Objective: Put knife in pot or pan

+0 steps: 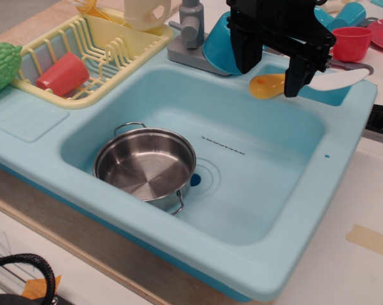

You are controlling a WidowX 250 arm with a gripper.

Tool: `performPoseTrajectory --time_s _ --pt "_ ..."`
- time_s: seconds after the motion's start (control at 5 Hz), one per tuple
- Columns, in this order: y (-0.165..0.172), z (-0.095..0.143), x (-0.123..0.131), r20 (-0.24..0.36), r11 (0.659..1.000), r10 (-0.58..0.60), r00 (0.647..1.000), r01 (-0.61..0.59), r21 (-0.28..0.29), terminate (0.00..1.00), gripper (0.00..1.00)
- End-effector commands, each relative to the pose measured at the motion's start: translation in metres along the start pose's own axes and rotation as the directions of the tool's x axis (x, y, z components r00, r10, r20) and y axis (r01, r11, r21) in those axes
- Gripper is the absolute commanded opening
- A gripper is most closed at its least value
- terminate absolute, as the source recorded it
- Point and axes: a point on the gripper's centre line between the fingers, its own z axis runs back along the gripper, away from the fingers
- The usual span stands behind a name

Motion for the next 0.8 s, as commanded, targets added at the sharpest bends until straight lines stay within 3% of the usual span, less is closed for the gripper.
performPoseTrajectory --time_s 0.0,0.6 --pt "0.0 0.008 0.02 0.047 0.999 -0.027 0.999 0.028 -0.016 0.0 1.0" --pt "0.004 -0.016 0.023 -0.04 0.996 -0.004 0.999 0.0 -0.087 0.0 1.0"
